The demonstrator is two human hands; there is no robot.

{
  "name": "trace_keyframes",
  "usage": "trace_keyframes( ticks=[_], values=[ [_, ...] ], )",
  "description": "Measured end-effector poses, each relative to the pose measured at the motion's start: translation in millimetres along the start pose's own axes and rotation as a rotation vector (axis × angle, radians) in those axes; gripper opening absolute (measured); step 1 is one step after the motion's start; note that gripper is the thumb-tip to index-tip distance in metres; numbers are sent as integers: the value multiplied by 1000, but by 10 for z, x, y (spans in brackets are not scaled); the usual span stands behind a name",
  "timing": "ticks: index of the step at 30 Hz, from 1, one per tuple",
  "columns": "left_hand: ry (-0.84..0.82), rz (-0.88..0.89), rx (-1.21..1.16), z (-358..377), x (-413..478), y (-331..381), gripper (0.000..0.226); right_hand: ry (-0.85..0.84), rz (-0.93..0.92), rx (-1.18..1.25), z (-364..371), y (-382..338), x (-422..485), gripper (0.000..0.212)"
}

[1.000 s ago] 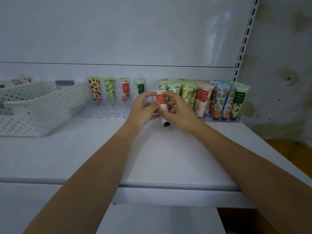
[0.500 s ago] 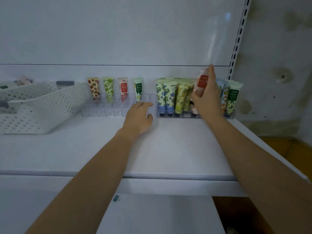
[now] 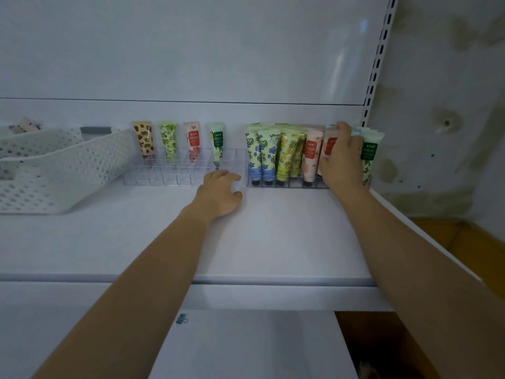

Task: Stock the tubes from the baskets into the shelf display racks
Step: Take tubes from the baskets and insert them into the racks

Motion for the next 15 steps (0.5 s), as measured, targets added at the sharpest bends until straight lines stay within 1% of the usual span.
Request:
trace_keyframes(
  ticks=[3,7,10,13,15],
  values=[
    [-5,-2,-2,16,8,1,47,-65,14,-171,27,19,-13,70],
    [9,0,8,-5,-19,11,46,19,-42,-232,-2,-62,-44,73],
    [99,-20,16,-66,-78,57,45,50,-157,-182,21,-229,-94,69],
    [233,-22,13,-224,-98,92,42,-45,-328,-146,150,-458,-212,65],
    [305,26,85,-431,-60,26,40,-104,-459,-127,244,-642,-276,59]
  ],
)
Point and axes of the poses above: each hand's wrist, its own x-axis towards the middle knuckle, its own z-axis out of the palm, y = z × x, the point moved 3 cm from there along x, towards the middle knuckle, and after that the axes turned 9 degrees about x, right-handed, at the moved point
